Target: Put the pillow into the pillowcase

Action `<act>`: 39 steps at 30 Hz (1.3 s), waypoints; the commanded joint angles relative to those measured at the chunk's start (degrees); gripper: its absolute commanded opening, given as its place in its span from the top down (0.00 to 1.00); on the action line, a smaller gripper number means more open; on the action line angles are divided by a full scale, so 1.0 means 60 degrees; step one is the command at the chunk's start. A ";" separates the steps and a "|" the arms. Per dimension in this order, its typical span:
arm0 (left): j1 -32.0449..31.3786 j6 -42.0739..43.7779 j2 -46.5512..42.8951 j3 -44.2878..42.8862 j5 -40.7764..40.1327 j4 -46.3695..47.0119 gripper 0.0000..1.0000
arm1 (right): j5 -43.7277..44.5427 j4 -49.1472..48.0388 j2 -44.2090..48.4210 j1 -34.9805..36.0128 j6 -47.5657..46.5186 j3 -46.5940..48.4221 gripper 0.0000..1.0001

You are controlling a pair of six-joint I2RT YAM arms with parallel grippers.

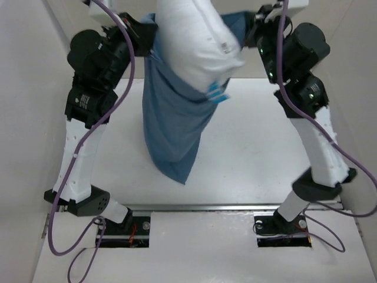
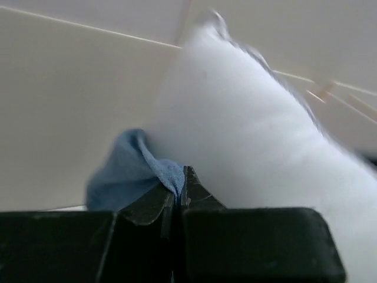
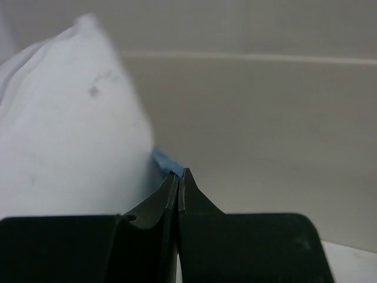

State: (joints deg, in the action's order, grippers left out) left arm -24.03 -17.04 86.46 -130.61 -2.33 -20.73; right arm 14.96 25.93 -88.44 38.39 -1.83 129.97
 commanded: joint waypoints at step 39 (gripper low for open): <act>0.0751 -0.0397 -0.0023 0.0202 -0.0740 0.1271 1.00 | 0.2087 -0.1987 -0.1390 -0.1961 -0.0298 0.2189 1.00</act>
State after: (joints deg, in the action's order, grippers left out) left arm -23.20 -18.22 90.21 -128.38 1.13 -16.64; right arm 37.34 15.46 -99.53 26.74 -3.68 146.56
